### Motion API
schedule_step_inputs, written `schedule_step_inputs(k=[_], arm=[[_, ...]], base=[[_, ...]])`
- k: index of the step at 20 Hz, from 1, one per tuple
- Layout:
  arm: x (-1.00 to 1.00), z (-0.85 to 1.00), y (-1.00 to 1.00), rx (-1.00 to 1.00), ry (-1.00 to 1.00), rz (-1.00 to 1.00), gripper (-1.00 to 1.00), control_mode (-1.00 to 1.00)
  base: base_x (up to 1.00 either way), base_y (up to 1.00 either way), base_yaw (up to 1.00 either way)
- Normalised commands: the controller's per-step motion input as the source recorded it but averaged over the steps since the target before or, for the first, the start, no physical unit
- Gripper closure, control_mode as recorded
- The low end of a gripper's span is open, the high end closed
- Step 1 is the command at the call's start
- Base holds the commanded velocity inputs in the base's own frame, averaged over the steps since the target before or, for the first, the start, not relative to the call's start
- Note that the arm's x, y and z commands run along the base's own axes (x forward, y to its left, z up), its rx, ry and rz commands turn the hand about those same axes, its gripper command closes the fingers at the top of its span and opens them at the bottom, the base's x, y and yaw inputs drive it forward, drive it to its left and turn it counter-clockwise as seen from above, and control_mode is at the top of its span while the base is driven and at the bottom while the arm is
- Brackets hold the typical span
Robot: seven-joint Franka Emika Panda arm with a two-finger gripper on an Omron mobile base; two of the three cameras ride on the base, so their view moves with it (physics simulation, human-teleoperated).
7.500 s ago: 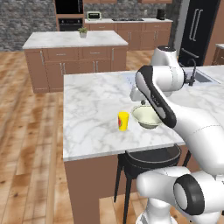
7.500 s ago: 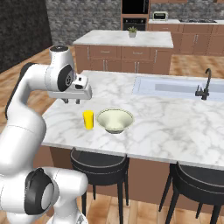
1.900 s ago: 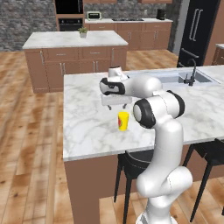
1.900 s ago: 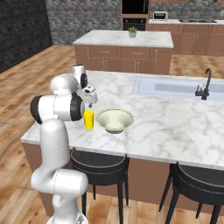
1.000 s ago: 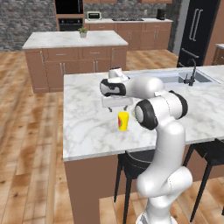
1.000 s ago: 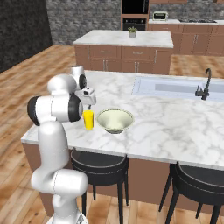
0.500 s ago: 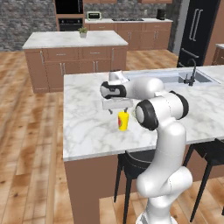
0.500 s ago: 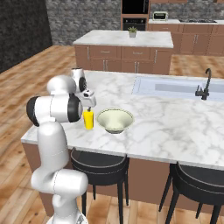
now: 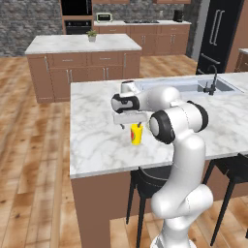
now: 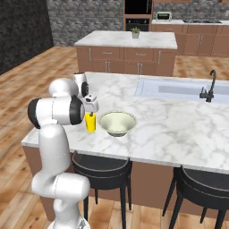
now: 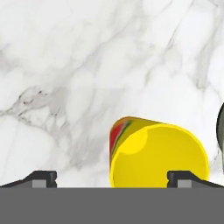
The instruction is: Place the cup inside the bowl on the dining table and move the bowl to any counter.
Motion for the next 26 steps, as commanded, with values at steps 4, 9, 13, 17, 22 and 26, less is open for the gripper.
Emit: schedule_step_inputs(k=[4,9,13,17,22,26], arm=[[0.05,-0.05,0.0,0.0,0.0,0.0,-1.0,-1.0],[0.0,-0.11,0.0,0.0,0.01,0.0,-1.0,-1.0],[0.01,-0.14,0.0,0.0,0.02,0.0,-1.0,-1.0],[0.01,-0.13,0.0,0.0,0.02,0.0,-1.0,-1.0],[0.0,-0.13,0.0,0.0,0.02,0.0,-1.0,-1.0],[0.0,-0.13,0.0,0.0,0.01,0.0,-1.0,-1.0]], base=[[0.0,0.0,0.0],[0.0,0.0,0.0],[0.0,0.0,0.0],[0.0,0.0,0.0],[0.0,0.0,0.0],[0.0,0.0,0.0]])
